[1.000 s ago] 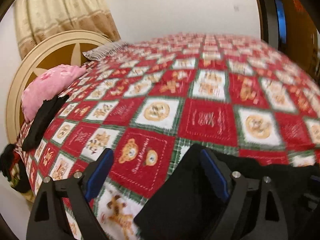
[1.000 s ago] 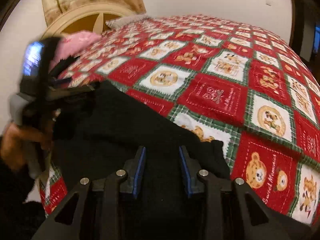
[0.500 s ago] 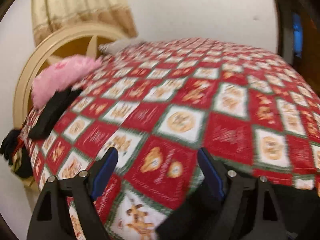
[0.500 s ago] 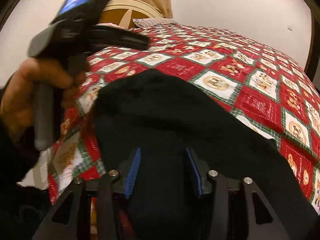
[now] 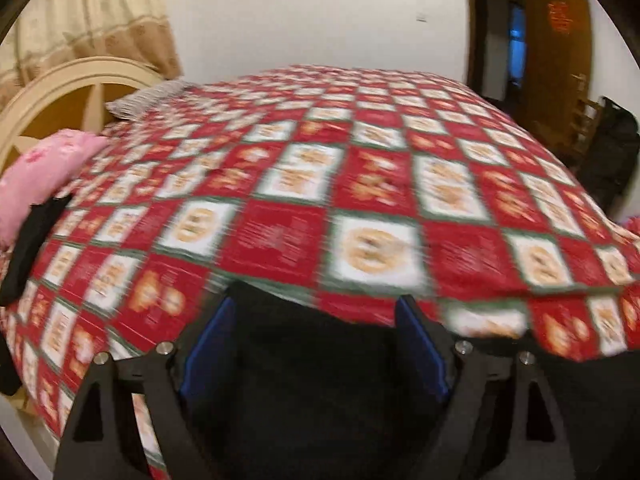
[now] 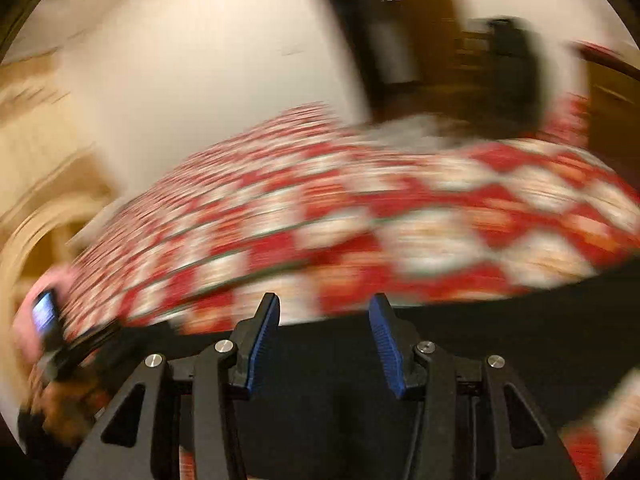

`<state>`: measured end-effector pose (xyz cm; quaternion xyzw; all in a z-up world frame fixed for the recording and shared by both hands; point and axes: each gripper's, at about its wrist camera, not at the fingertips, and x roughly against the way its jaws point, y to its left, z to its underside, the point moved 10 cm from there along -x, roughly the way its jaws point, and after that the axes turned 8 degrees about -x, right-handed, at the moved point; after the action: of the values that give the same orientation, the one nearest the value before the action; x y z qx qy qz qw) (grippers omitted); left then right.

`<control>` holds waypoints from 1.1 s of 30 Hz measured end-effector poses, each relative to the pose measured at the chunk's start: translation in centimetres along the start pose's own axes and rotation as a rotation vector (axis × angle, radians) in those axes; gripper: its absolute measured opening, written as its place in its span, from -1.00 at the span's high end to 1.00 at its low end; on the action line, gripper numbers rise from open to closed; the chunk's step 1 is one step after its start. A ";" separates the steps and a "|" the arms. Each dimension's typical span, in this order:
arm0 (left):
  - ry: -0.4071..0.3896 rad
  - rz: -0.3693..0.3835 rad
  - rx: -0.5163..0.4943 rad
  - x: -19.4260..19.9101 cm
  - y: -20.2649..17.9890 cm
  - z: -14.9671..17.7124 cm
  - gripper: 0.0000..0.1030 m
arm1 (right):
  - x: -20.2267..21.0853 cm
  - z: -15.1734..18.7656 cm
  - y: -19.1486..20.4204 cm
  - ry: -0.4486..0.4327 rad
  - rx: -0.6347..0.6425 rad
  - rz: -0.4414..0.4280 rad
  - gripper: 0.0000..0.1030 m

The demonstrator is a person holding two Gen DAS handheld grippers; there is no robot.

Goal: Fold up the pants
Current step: 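Grasp the pant leg end with the right gripper while the left gripper holds the pants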

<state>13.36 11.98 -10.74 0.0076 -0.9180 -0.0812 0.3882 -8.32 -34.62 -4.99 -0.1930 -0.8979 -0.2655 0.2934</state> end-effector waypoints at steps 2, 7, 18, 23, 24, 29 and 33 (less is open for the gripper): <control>0.002 0.081 -0.052 0.6 -3.5 0.4 -0.65 | 0.9 -1.5 -5.6 -0.041 -0.020 0.119 0.05; -0.016 0.204 -0.195 2.7 -11.9 1.0 -0.65 | -0.1 -2.0 -15.0 0.048 -0.075 0.227 0.05; -0.019 0.325 -0.372 6.6 -21.4 3.7 -0.65 | 5.6 -0.7 -21.2 -0.102 -0.353 0.291 0.06; -0.037 0.337 -0.392 7.7 -22.9 3.4 -0.65 | 4.6 0.5 -22.8 -0.055 -0.399 0.325 0.02; -0.035 0.338 -0.401 7.9 -23.4 3.5 -0.66 | 4.0 0.7 -22.8 -0.041 -0.411 0.324 0.02; -0.029 0.332 -0.489 8.4 -26.7 4.3 -0.66 | 3.2 1.0 -22.9 -0.031 -0.428 0.341 -0.06; -0.050 0.350 -0.527 9.2 -28.7 4.1 -0.66 | 2.6 0.7 -22.4 -0.031 -0.429 0.327 -0.16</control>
<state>2.61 -16.48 -11.48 -0.2531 -0.8621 -0.2484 0.3620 -21.80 -51.29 -12.02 -0.3973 -0.7823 -0.3959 0.2710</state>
